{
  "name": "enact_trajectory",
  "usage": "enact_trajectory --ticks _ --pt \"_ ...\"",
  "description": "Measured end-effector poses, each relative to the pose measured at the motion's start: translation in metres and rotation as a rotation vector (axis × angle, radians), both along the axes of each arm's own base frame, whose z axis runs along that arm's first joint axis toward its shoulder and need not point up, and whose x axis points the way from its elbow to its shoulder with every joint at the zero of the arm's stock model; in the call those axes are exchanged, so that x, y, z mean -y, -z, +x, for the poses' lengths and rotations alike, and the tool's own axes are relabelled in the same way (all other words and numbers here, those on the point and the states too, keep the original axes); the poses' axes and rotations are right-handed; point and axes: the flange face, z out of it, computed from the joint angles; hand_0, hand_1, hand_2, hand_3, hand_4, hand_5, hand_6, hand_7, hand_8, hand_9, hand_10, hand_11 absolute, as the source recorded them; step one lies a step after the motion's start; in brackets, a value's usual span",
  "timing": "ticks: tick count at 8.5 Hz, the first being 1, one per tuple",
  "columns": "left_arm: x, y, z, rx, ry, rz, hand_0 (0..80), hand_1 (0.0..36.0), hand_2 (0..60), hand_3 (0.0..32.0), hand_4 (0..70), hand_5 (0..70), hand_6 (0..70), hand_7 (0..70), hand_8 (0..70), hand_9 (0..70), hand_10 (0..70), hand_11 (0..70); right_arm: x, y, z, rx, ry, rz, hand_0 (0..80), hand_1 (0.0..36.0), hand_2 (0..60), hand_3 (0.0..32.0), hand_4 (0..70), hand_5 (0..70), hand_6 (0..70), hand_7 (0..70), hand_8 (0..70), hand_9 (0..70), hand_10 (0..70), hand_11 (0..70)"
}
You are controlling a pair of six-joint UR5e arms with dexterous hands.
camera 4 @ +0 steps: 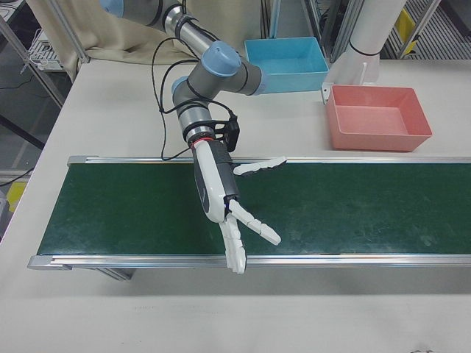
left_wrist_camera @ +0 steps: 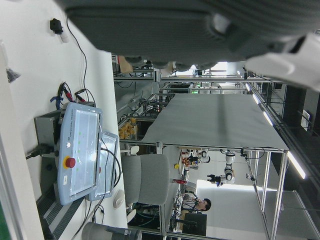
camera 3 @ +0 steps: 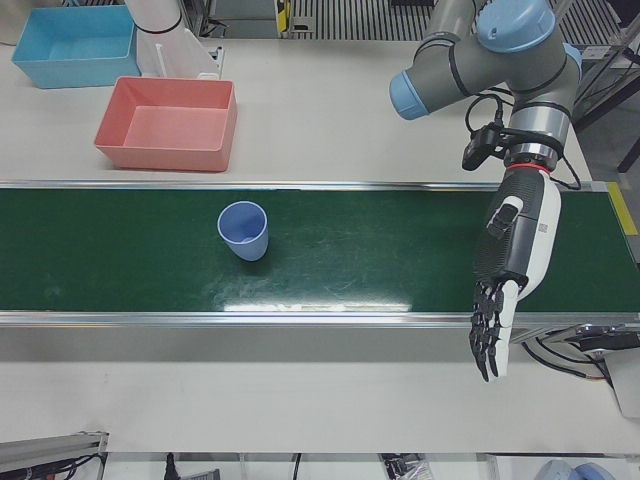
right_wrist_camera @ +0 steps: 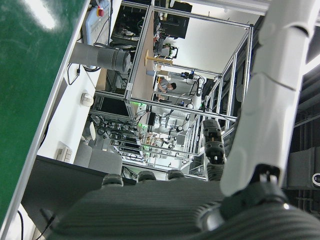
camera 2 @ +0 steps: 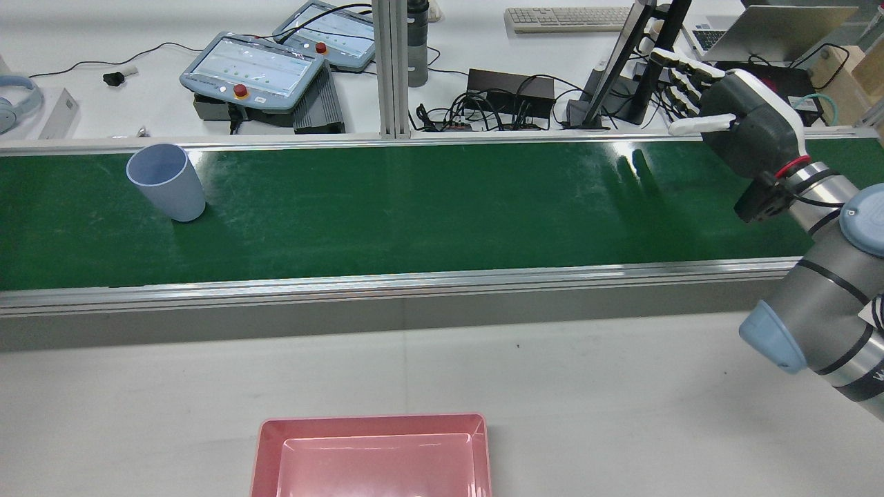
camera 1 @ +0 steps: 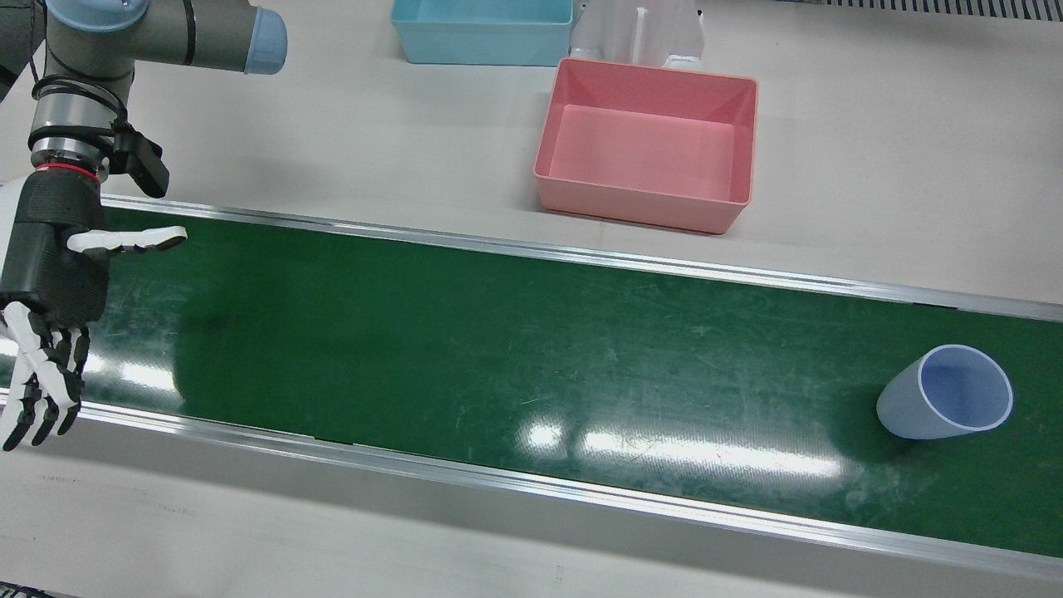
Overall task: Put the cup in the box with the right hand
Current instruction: 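Lower the right hand toward the belt ahead of the approaching cup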
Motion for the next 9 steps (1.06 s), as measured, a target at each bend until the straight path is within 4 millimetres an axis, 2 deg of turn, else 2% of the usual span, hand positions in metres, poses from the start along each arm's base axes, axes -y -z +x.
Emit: enact_trajectory --ticks 1,2,4,9 --pt "0.0 0.0 0.0 0.0 0.0 0.001 0.0 0.0 0.0 0.0 0.0 0.0 0.0 0.0 0.0 0.0 0.0 0.0 -0.001 0.001 -0.003 0.001 0.006 0.0 55.9 20.7 0.0 0.0 0.6 5.9 1.5 0.0 0.0 0.0 0.0 0.0" --pt "0.0 0.0 0.0 0.0 0.0 0.001 0.0 0.0 0.0 0.0 0.0 0.0 0.0 0.0 0.0 0.0 0.0 0.0 -0.002 0.003 -0.005 0.003 0.01 0.003 57.2 18.8 0.0 0.0 1.8 6.0 1.5 0.0 0.0 0.0 0.0 0.0" --pt "0.0 0.0 0.0 -0.001 0.0 0.001 0.0 0.0 0.0 0.0 0.0 0.0 0.0 0.0 0.0 0.0 0.0 0.0 -0.005 0.006 -0.012 0.007 0.022 0.008 56.5 20.0 0.0 0.0 1.2 6.0 1.5 0.0 0.0 0.0 0.0 0.0" --pt "0.0 0.0 0.0 0.0 0.0 0.002 0.0 0.0 0.0 0.0 0.0 0.0 0.0 0.0 0.0 0.0 0.0 0.0 -0.012 0.018 -0.023 0.017 0.047 0.02 58.2 18.3 0.0 0.0 2.4 6.1 1.6 0.0 0.0 0.0 0.0 0.0"
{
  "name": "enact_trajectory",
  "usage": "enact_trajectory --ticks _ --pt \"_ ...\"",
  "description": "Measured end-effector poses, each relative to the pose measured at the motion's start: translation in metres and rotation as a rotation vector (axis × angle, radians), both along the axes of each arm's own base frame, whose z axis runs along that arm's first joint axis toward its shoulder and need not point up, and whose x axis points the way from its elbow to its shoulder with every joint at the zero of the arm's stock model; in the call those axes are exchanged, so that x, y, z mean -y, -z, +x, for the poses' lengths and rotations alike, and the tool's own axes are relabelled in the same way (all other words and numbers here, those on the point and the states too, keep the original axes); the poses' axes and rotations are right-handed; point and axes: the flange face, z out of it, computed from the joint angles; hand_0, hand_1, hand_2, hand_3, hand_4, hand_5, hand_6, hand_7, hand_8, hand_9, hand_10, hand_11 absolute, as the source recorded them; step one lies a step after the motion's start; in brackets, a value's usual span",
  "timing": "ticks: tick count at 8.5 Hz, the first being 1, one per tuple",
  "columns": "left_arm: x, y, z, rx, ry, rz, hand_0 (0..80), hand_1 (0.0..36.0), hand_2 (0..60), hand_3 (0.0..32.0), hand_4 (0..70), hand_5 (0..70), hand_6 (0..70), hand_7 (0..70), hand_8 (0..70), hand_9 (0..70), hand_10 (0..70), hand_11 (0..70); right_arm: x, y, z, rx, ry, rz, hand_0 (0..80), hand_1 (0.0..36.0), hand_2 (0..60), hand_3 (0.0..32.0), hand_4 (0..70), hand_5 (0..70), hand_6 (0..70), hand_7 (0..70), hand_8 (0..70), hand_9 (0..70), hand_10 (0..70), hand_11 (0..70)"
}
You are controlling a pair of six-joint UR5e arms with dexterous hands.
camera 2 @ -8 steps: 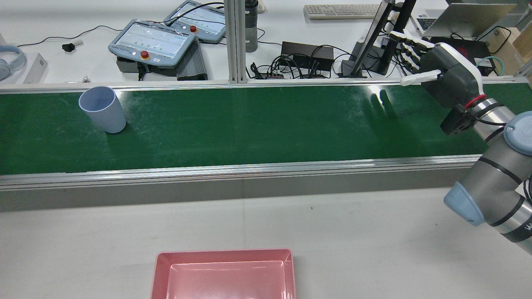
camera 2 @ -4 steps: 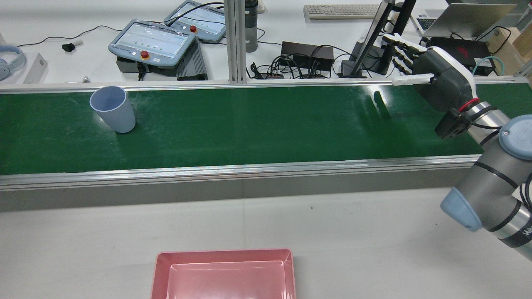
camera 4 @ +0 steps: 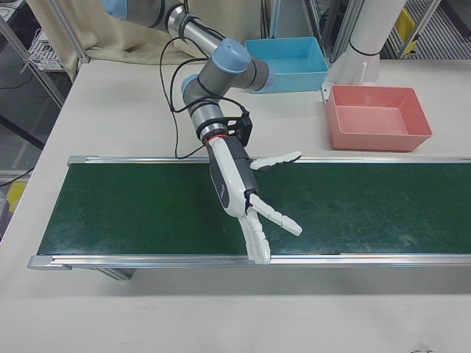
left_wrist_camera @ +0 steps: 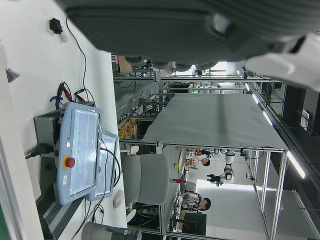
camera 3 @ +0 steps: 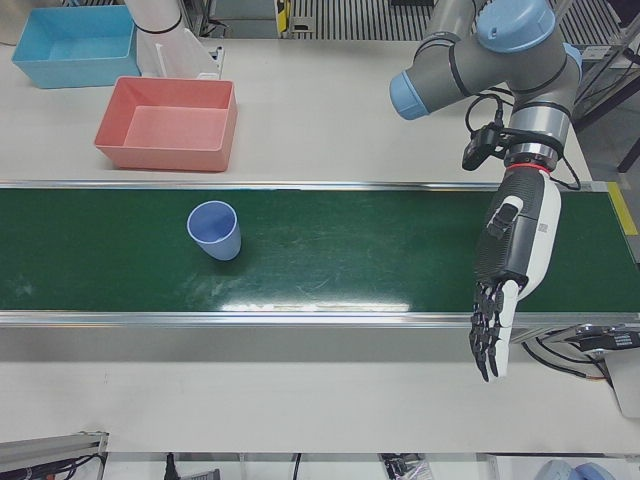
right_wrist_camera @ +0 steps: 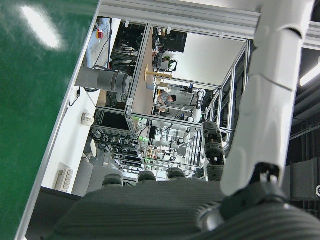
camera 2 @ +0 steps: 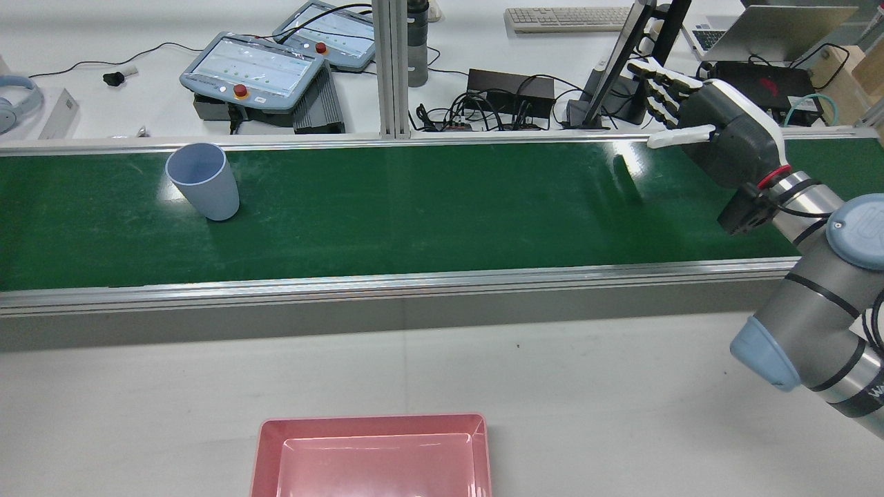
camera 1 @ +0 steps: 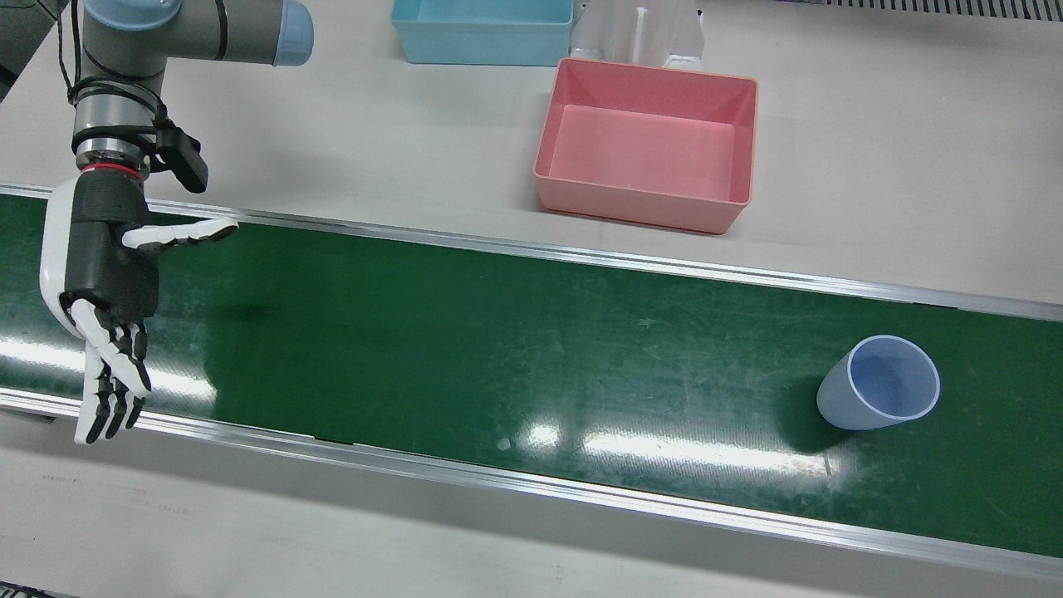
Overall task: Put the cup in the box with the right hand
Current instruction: 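Lower the right hand toward the belt ahead of the approaching cup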
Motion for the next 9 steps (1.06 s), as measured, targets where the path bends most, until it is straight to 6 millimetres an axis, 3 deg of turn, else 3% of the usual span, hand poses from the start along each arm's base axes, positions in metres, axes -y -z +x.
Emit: enact_trajectory --ticks 2,3,5,7,8,9 --pt "0.0 0.0 0.001 0.0 -0.001 0.0 0.0 0.0 0.0 0.0 0.0 0.0 0.0 0.0 0.0 0.0 0.0 0.0 -0.005 0.007 -0.006 0.002 0.014 0.002 58.2 18.5 0.0 0.0 2.3 6.1 1.5 0.0 0.0 0.0 0.0 0.0" --pt "0.0 0.0 0.001 0.0 -0.001 0.0 0.0 0.0 0.0 0.0 0.0 0.0 0.0 0.0 0.0 0.0 0.0 0.0 -0.008 0.01 -0.009 0.003 0.021 0.004 60.3 15.5 0.0 0.0 4.2 6.1 1.5 0.0 0.0 0.0 0.0 0.0" --pt "0.0 0.0 0.0 0.0 -0.001 -0.001 0.0 0.0 0.0 0.0 0.0 0.0 0.0 0.0 0.0 0.0 0.0 0.0 -0.013 0.016 -0.011 0.003 0.029 0.003 57.6 19.0 0.0 0.0 1.7 6.1 1.5 0.0 0.0 0.0 0.0 0.0" --pt "0.0 -0.001 0.0 0.0 -0.001 -0.001 0.0 0.0 0.0 0.0 0.0 0.0 0.0 0.0 0.0 0.0 0.0 0.0 -0.015 0.018 -0.012 0.003 0.032 0.002 58.6 17.7 0.0 0.0 2.8 6.1 1.5 0.0 0.0 0.0 0.0 0.0" --pt "0.0 -0.001 0.0 0.0 -0.001 -0.001 0.0 0.0 0.0 0.0 0.0 0.0 0.0 0.0 0.0 0.0 0.0 0.0 -0.016 0.019 -0.012 0.003 0.033 0.002 56.9 20.2 0.0 0.0 1.0 6.1 1.4 0.0 0.0 0.0 0.0 0.0" --pt "0.0 -0.001 0.001 0.0 -0.001 -0.001 0.0 0.0 0.0 0.0 0.0 0.0 0.0 0.0 0.0 0.0 0.0 0.0 -0.017 0.019 -0.011 0.003 0.033 0.003 58.3 18.2 0.0 0.0 2.2 6.1 1.4 0.0 0.0 0.0 0.0 0.0"
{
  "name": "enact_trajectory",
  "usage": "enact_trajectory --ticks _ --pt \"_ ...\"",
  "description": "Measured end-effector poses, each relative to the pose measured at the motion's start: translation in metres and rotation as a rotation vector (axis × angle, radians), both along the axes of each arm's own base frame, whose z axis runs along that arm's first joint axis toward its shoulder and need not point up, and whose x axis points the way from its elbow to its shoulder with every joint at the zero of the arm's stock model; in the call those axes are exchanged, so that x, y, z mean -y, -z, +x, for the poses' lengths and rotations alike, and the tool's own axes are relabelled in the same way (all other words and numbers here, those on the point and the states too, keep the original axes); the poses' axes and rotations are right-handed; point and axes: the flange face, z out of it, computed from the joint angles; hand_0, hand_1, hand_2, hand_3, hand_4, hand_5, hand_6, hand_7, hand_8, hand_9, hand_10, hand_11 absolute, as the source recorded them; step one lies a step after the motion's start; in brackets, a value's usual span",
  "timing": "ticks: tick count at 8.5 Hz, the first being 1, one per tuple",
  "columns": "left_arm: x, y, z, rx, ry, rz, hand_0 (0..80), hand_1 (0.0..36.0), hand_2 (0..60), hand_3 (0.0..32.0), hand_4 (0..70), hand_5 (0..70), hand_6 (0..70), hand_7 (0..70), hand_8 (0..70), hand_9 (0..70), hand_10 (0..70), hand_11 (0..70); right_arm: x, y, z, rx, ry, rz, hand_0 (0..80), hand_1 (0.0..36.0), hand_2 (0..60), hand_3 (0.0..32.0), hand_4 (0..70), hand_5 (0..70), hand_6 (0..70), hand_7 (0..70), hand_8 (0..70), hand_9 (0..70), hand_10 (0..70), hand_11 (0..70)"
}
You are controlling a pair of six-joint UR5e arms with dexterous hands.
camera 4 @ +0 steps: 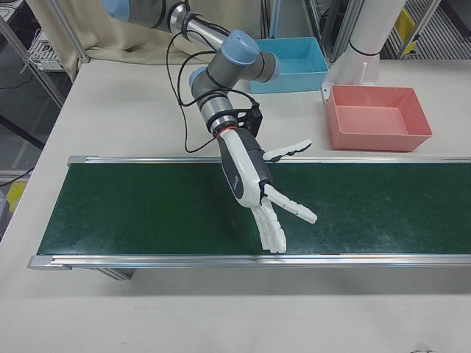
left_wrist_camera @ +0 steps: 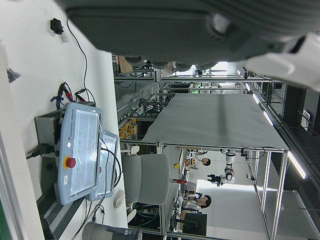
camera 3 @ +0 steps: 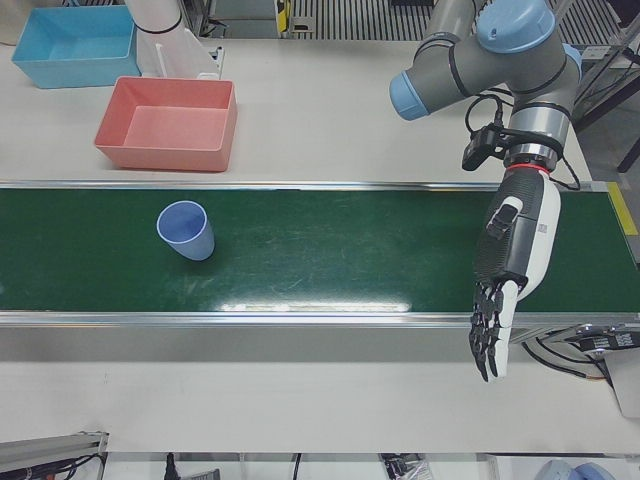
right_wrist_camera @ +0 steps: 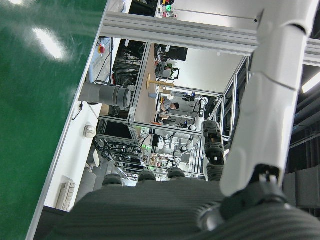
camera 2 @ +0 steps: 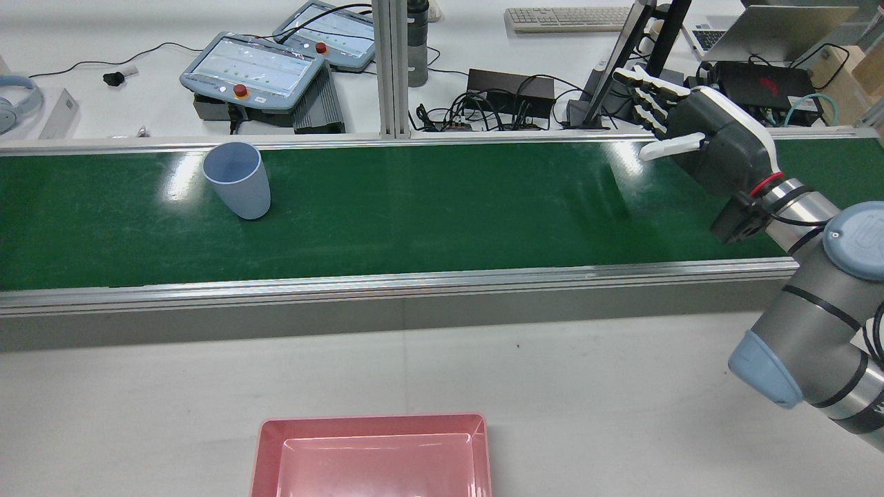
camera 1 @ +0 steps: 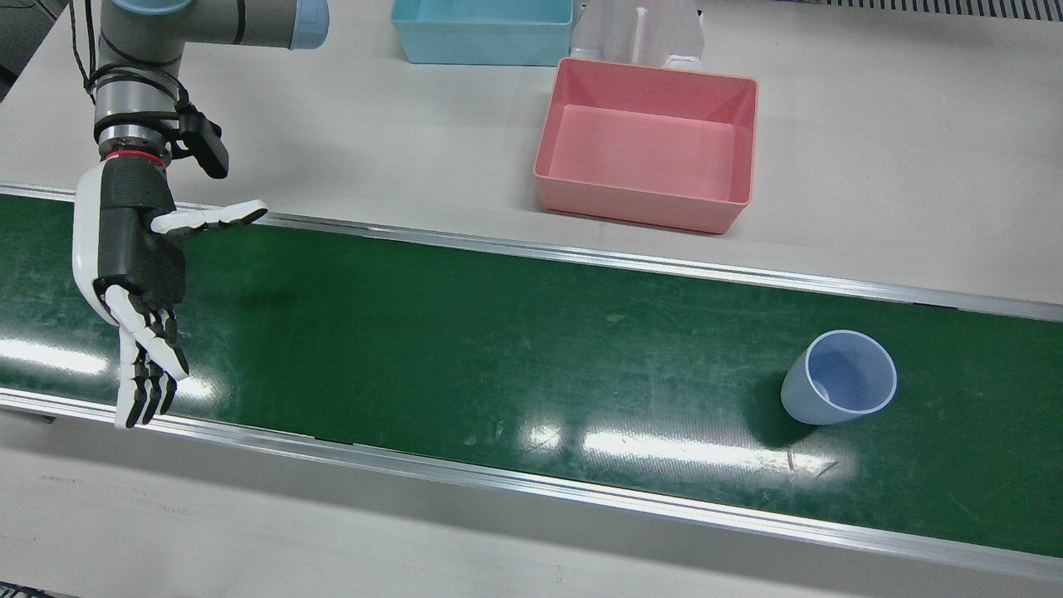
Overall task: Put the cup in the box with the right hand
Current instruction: 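Lower the right hand toward the belt ahead of the approaching cup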
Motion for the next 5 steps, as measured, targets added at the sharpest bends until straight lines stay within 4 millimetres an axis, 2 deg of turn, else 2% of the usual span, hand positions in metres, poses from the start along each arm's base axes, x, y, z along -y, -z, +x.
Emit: enact_trajectory --ticks 1,2,3,4,5 --pt "0.0 -0.0003 0.0001 0.0 0.0 -0.001 0.0 0.0 0.0 0.0 0.0 0.0 0.0 0.0 0.0 0.0 0.0 0.0 -0.0006 -0.0001 0.0004 0.0 0.0 0.0 57.7 19.0 0.0 0.0 1.6 6.1 1.4 0.0 0.0 0.0 0.0 0.0" --pt "0.0001 -0.0005 0.0001 0.0 0.0 -0.001 0.0 0.0 0.0 0.0 0.0 0.0 0.0 0.0 0.0 0.0 0.0 0.0 -0.0009 -0.0006 0.0004 -0.001 0.0 -0.001 58.0 18.4 0.0 0.0 2.1 6.1 1.3 0.0 0.0 0.0 0.0 0.0" --pt "0.0 -0.0004 -0.0001 0.0 0.0 -0.001 0.0 0.0 0.0 0.0 0.0 0.0 0.0 0.0 0.0 0.0 0.0 0.0 -0.001 -0.0008 0.0002 -0.001 0.001 -0.001 56.8 20.1 0.0 0.0 1.3 6.1 1.3 0.0 0.0 0.0 0.0 0.0" --pt "0.0 -0.0002 -0.0001 0.0 0.0 -0.001 0.0 0.0 0.0 0.0 0.0 0.0 0.0 0.0 0.0 0.0 0.0 0.0 -0.0012 -0.0013 -0.0003 -0.002 0.002 -0.002 59.0 16.3 0.0 0.0 3.3 6.0 1.4 0.0 0.0 0.0 0.0 0.0" --pt "0.0 -0.0001 0.0 0.0 0.0 0.0 0.0 0.0 0.0 0.0 0.0 0.0 0.0 0.0 0.0 0.0 0.0 0.0 -0.0012 -0.0019 -0.0006 -0.002 0.002 -0.003 56.3 19.9 0.1 0.0 1.1 6.0 1.4 0.0 0.0 0.0 0.0 0.0"
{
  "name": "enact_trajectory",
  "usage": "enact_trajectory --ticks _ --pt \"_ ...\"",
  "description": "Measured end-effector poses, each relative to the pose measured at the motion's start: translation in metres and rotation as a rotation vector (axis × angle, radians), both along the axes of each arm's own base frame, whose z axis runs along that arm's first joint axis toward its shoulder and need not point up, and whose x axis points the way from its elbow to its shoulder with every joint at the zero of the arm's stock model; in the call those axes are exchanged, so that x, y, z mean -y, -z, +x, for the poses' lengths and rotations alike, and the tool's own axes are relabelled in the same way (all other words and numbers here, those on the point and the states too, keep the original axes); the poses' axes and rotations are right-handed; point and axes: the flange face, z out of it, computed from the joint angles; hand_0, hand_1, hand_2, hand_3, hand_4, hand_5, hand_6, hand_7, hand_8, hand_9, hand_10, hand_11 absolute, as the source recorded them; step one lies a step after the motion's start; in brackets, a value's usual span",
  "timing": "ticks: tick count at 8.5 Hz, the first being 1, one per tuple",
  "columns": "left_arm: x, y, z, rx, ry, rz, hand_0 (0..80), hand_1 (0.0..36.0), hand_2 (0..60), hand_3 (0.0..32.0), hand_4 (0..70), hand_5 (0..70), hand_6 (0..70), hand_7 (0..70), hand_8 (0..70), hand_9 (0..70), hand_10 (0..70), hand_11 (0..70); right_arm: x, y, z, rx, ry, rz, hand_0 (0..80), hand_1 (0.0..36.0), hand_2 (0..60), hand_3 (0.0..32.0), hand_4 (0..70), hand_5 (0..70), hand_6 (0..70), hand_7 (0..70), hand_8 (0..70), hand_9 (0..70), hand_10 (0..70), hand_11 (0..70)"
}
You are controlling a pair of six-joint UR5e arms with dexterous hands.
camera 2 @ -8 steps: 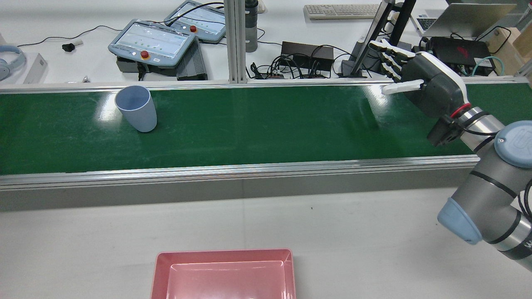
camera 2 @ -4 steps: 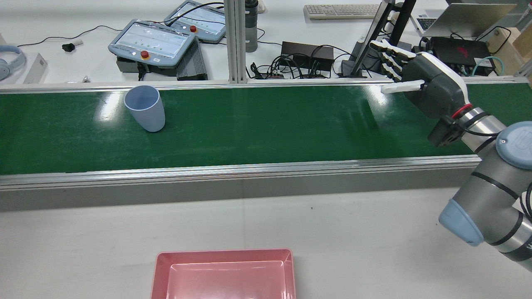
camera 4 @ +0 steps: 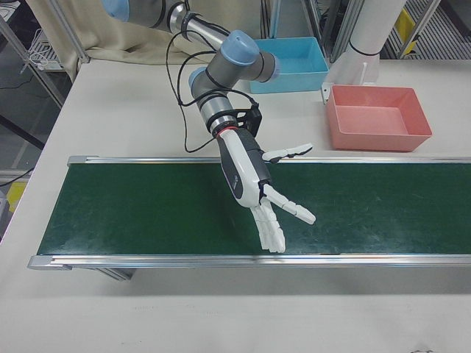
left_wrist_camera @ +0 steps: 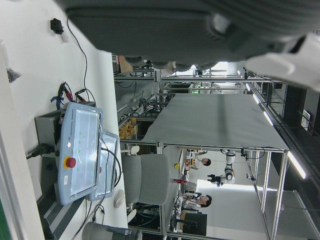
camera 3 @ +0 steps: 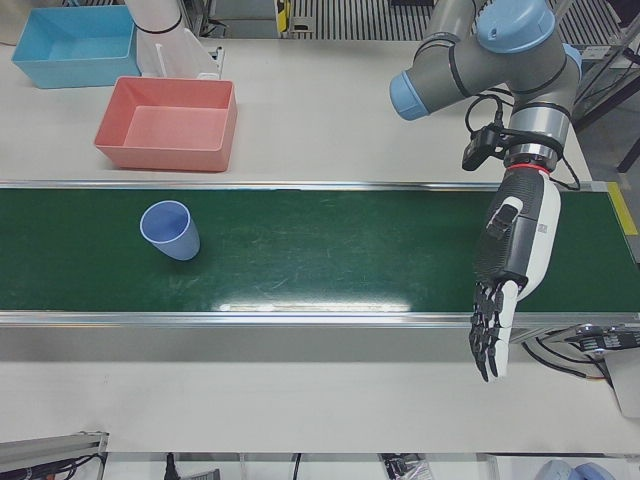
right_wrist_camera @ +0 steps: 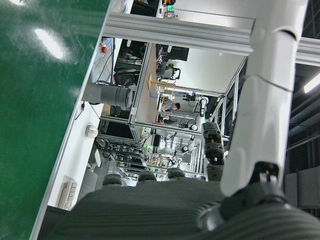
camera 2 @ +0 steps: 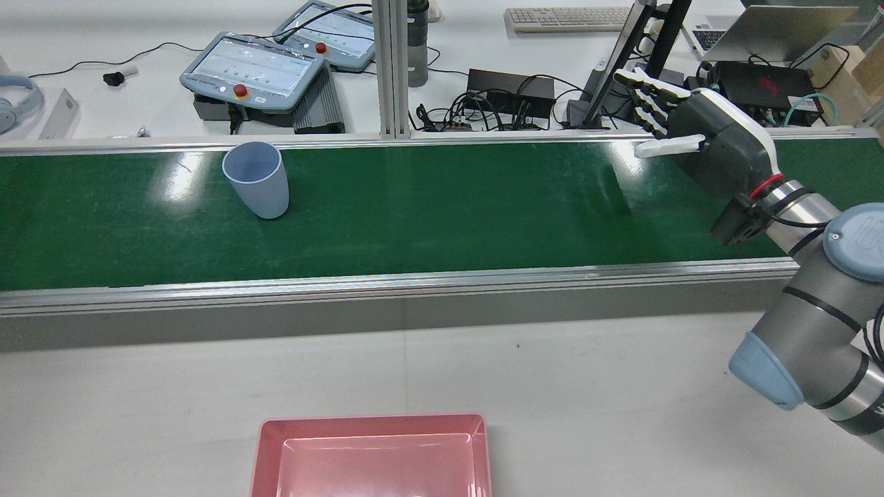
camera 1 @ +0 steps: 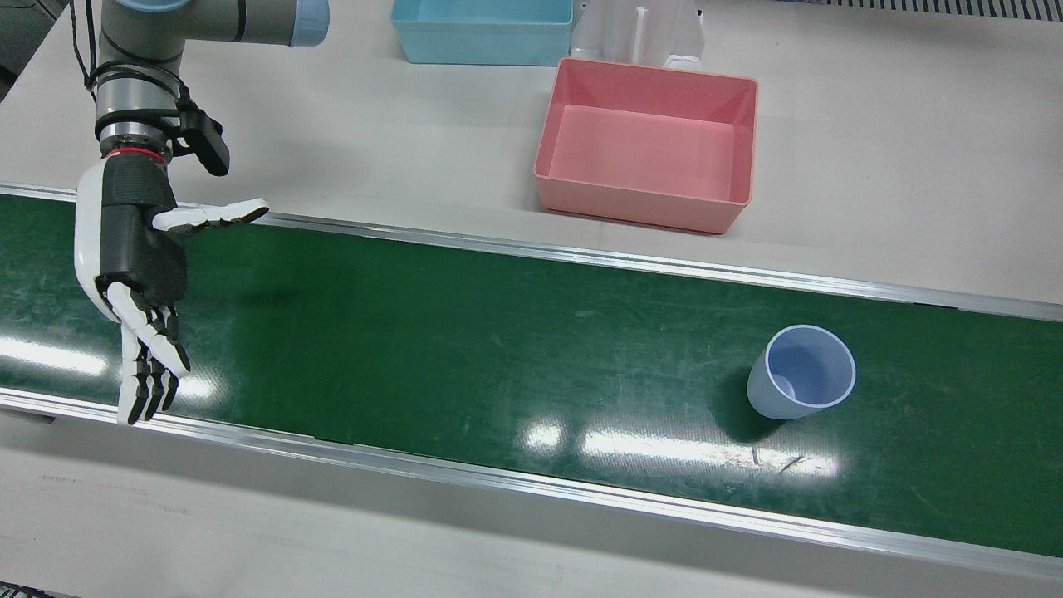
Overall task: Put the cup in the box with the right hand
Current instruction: 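Lower the right hand toward the belt ahead of the approaching cup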
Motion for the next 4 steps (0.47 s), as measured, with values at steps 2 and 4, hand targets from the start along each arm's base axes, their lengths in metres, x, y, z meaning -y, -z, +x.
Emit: enact_trajectory --ticks 2,4 --pt "0.0 0.0001 -0.0001 0.0 0.0 0.0 0.0 0.0 0.0 0.0 0.0 0.0 0.0 0.0 0.0 0.0 0.0 0.0 -0.0001 -0.0009 -0.0014 -0.001 0.002 -0.001 57.4 18.1 0.0 0.0 2.3 6.0 1.5 0.0 0.0 0.0 0.0 0.0" --pt "0.0 0.0001 -0.0003 0.0 0.001 0.0 0.0 0.0 0.0 0.0 0.0 0.0 0.0 0.0 0.0 0.0 0.0 0.0 -0.0001 -0.0015 -0.0021 -0.001 0.003 -0.002 56.3 20.0 0.0 0.0 1.1 6.0 1.5 0.0 0.0 0.0 0.0 0.0"
